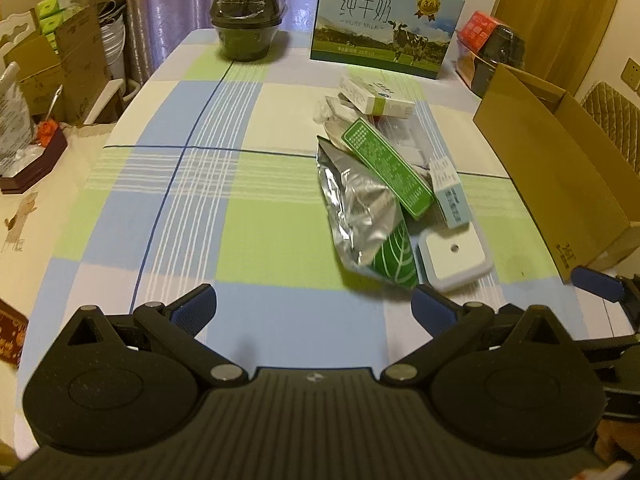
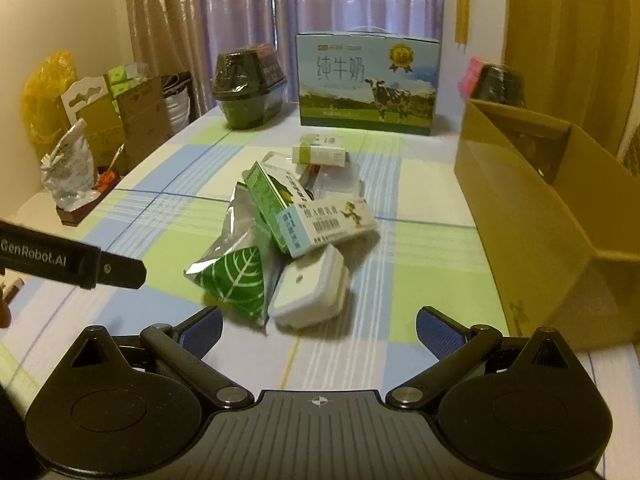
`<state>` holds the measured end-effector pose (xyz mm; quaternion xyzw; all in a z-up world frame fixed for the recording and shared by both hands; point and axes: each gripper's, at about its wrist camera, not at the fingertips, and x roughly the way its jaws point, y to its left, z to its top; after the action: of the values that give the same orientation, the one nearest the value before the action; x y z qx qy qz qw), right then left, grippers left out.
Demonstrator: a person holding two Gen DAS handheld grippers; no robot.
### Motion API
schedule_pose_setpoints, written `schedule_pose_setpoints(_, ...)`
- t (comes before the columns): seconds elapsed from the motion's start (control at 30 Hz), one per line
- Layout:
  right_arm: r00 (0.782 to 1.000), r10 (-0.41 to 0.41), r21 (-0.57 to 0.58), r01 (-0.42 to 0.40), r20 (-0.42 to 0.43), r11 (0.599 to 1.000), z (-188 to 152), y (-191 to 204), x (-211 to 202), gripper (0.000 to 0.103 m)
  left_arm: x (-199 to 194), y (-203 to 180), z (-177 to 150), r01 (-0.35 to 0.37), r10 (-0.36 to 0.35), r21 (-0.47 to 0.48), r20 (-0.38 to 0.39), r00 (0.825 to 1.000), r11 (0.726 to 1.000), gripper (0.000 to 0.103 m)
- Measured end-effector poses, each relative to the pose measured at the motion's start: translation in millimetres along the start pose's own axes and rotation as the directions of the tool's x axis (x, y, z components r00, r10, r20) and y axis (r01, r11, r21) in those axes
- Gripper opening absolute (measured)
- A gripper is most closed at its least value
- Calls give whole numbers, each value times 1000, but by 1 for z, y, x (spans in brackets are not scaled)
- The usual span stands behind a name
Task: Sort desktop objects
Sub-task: 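Grasp the white square container with the right tool while the left tool approaches the silver foil bag, then close the left tool on the silver foil bag while the right tool lifts the white container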
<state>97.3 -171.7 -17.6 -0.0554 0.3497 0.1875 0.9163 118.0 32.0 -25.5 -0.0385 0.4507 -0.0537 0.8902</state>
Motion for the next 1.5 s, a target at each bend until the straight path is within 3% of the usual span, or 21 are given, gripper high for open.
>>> schedule_pose_setpoints(0.07, 1000, -1, -8, 1, 4, 1000, 1, 2, 10, 101, 8, 2, 5, 11, -11, -4, -3, 1000, 1000, 102)
schedule_pose_setpoints(0.2, 1000, -7, -37, 7, -5, 999, 2, 5, 32, 84, 23, 7, 15, 32, -32, -4, -3, 999, 999, 102)
schedule_pose_setpoints(0.6, 998, -31, -108, 25, -58, 994, -4, 10, 81, 74, 59, 6, 35, 97, -97, 17, -8, 995, 995, 102)
schedule_pose_setpoints(0.77, 999, -38, -117, 33, -39, 993, -5, 1, 82, 62, 71, -2, 41, 134, -133, 27, -14, 991, 991, 102)
schedule_pose_setpoints(0.83, 999, -31, -110, 29, -17, 993, -3, -4, 77, 41, 78, -8, 45, 144, -144, 37, -16, 990, 989, 102)
schedule_pose_setpoints(0.9, 999, -37, -107, 34, -23, 994, -2, -9, 75, 36, 87, -15, 49, 160, -159, 47, -29, 987, 986, 102)
schedule_pose_setpoints(1.1, 999, -15, -89, 11, -36, 996, -1, -16, 75, 37, 115, -28, 58, 181, -175, 60, -84, 981, 982, 101)
schedule_pose_setpoints(1.17, 999, -17, -89, 13, -37, 996, -2, -17, 75, 42, 122, -30, 60, 172, -165, 68, -98, 981, 983, 101)
schedule_pose_setpoints(1.23, 999, -26, -86, 22, -44, 996, -5, -19, 76, 59, 130, -32, 61, 168, -157, 79, -121, 980, 983, 94)
schedule_pose_setpoints(1.4, 999, -13, -69, 11, -38, 998, -6, -21, 76, 62, 135, -30, 59, 196, -182, 82, -151, 972, 977, 63)
schedule_pose_setpoints(1.5, 1000, -5, -68, 3, -27, 998, -3, -19, 75, 62, 126, -27, 55, 184, -171, 83, -148, 974, 979, 54)
